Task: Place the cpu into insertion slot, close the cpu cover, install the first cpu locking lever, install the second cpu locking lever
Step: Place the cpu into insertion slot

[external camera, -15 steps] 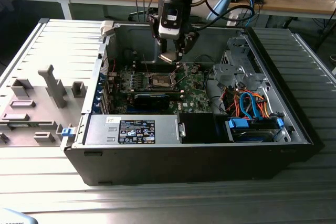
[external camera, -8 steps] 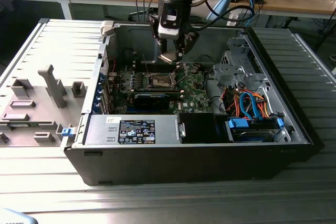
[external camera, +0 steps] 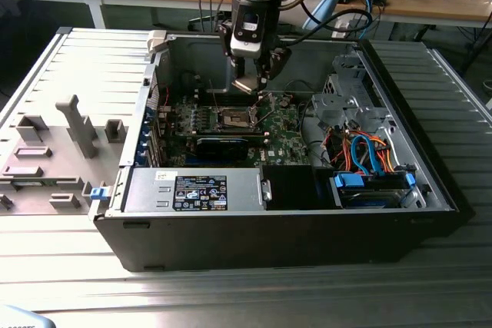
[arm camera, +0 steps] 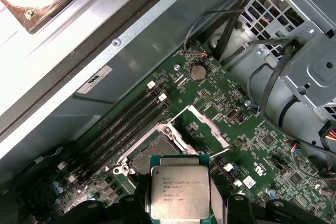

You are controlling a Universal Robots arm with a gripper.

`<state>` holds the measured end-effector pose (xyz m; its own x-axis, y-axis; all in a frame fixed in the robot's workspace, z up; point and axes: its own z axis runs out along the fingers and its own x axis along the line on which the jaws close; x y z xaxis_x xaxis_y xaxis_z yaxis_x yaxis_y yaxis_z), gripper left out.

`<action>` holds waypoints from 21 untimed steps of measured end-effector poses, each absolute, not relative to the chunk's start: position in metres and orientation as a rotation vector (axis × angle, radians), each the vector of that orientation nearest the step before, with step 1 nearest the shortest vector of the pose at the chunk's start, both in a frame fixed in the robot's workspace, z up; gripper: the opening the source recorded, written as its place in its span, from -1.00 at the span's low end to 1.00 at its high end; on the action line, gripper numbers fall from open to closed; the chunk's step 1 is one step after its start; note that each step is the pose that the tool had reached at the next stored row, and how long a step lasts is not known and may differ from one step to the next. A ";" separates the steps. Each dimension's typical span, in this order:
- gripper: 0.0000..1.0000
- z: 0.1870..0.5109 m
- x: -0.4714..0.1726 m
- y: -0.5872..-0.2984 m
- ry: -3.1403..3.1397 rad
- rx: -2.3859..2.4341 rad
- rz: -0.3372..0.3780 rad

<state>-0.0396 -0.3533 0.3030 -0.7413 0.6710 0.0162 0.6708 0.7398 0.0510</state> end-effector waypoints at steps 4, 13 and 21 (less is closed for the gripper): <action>0.08 0.303 -0.040 -0.353 2.920 1.137 0.065; 0.08 0.302 -0.040 -0.353 2.910 1.156 0.059; 0.08 0.301 -0.040 -0.353 2.901 1.178 0.058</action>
<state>-0.0396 -0.3533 0.3012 -0.7172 0.6969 0.0046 0.6965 0.7165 0.0381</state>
